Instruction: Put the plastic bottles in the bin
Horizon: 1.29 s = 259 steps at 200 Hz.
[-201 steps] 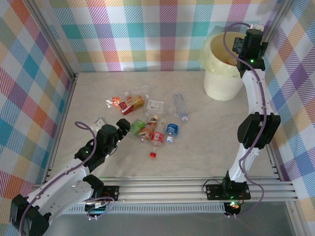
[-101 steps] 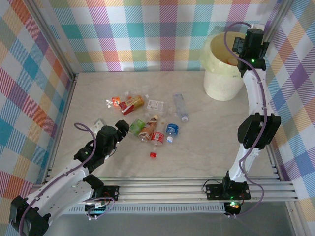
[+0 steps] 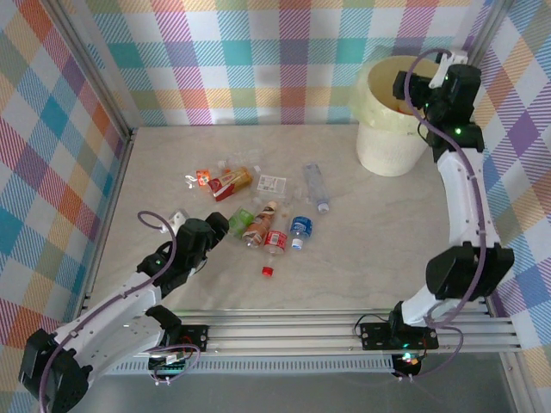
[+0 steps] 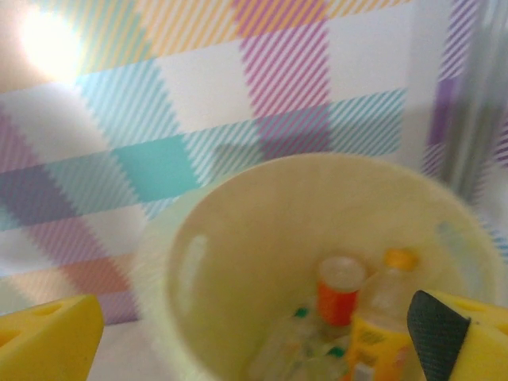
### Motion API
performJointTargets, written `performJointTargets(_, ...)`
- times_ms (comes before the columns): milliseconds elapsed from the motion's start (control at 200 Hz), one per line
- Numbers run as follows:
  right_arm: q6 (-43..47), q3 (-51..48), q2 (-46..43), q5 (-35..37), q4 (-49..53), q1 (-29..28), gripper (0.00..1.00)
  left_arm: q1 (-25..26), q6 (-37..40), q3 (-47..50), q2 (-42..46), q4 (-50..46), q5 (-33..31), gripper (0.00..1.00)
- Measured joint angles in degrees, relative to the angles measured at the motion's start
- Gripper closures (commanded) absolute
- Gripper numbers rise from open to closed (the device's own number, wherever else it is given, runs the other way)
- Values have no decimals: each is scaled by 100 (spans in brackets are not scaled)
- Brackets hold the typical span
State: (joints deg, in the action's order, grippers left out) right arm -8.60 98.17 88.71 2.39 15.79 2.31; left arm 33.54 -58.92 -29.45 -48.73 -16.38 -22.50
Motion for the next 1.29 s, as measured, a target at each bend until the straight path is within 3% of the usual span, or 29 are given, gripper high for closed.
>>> performJointTargets(300, -621, -1952, -1095, -1598, -479, -420, 0, 0, 2, -55, -424, 0, 214, 0)
performJointTargets(525, -796, -3145, -1823, -2140, -662, -1080, 0, -90, 133, -369, -796, -201, 262, 0)
performJointTargets(660, -1121, -3958, -2391, -2293, -737, -1182, 0, -302, 337, -811, -1165, -422, 420, 0)
performJointTargets(885, -1193, -4225, -2715, -2262, -540, -1182, 0, -715, 1655, -1869, -2197, -962, 1119, 2)
performJointTargets(1060, -1191, -4225, -2815, -2223, -457, -1182, 0, -723, 2730, -2973, -3062, -1377, 1460, 5)
performJointTargets(1295, -1191, -4225, -2833, -2153, -413, -1182, 0, -723, 3740, -3593, -4164, -1593, 1567, 11)
